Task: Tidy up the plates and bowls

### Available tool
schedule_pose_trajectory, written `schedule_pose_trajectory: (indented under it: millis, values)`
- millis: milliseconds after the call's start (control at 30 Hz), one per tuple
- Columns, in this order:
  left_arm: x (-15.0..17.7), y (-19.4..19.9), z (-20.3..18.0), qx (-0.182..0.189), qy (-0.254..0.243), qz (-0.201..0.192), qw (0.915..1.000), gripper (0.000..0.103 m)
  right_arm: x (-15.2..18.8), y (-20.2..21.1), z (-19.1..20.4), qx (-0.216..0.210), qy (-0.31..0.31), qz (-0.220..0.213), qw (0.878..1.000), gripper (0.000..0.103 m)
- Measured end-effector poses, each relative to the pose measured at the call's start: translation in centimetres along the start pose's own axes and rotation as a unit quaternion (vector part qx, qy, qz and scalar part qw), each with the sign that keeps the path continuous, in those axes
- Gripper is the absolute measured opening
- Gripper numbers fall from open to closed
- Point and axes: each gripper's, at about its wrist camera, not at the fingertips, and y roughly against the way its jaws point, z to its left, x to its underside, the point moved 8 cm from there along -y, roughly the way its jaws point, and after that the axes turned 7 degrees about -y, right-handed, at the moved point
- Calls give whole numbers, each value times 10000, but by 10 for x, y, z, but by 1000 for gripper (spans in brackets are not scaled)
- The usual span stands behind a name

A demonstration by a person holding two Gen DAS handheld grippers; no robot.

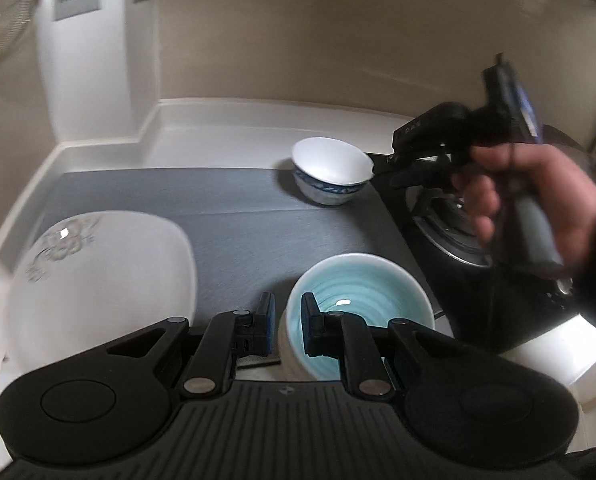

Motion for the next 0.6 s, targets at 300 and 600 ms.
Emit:
schedule_pose_trajectory:
  millis: [300, 600]
  values:
    - [22, 31, -11, -481, 148, -56, 9987, 15, -15, -49, -5, -79, -57, 314, 9995, 29]
    - [30, 44, -12, -827, 426, -77, 9956, 15, -18, -68, -7, -66, 50, 592, 9982, 22]
